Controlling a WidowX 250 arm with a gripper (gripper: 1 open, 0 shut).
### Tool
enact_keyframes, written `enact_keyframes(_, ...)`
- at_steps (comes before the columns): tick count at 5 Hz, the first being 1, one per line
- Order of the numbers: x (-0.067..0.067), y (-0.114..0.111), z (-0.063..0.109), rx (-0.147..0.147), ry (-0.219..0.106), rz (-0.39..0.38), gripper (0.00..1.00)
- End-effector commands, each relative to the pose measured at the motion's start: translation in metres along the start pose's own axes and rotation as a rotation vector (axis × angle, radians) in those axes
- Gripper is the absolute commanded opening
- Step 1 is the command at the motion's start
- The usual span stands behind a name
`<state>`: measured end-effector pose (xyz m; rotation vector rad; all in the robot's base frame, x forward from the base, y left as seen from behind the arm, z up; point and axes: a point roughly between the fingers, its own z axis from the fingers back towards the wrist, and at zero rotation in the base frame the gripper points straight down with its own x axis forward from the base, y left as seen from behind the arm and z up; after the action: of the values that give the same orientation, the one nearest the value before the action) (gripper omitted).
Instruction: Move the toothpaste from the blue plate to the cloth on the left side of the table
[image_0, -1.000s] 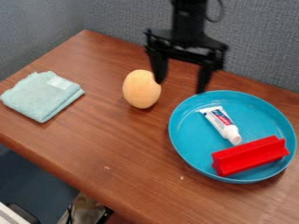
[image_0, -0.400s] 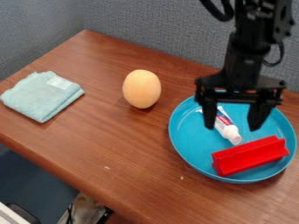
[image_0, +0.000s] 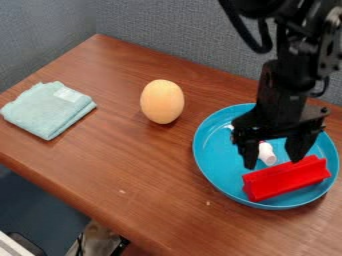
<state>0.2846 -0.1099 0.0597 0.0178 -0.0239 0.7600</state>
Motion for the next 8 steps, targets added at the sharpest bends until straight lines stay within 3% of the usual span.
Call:
enact_keyframes(1, 0.0016, -0.0031, 0.0024, -0.017, -0.029, 0.046, 1.00)
enact_keyframes(8, 0.0085, 0.0003, -0.0035, 0.029, -0.098, 0.107, 1.00)
